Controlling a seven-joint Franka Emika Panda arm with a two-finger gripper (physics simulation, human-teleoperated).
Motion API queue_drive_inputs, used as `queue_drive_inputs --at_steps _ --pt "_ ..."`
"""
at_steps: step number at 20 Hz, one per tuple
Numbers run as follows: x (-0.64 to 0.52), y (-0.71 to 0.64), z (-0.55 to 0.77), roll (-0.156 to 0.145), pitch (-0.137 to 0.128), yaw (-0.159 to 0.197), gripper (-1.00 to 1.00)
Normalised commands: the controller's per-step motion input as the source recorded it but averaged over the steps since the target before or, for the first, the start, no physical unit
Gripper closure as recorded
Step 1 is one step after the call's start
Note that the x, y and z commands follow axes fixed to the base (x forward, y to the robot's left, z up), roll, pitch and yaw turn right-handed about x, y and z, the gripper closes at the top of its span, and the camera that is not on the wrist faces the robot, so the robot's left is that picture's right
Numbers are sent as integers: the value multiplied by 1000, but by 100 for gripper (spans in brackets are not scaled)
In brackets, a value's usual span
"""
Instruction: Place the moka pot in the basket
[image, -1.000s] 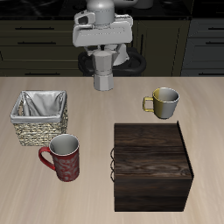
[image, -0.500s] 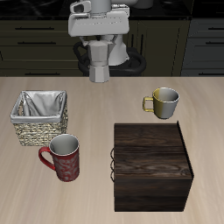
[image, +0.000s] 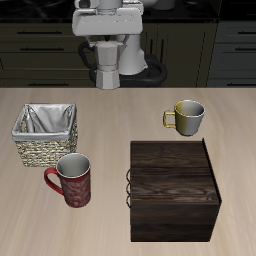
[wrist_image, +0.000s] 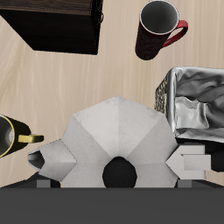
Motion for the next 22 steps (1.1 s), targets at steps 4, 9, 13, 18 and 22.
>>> queue_drive_inputs --at_steps 4,9,13,18,22 --pt "5 -264 175 -38 -6 -12 100" --pt "84 -283 96 -16 36 -20 100" --pt "139 -275 15 12 59 -40 100" --pt "131 -320 28 -25 25 -14 100" --pt "114 -354 61 -4 7 8 100"
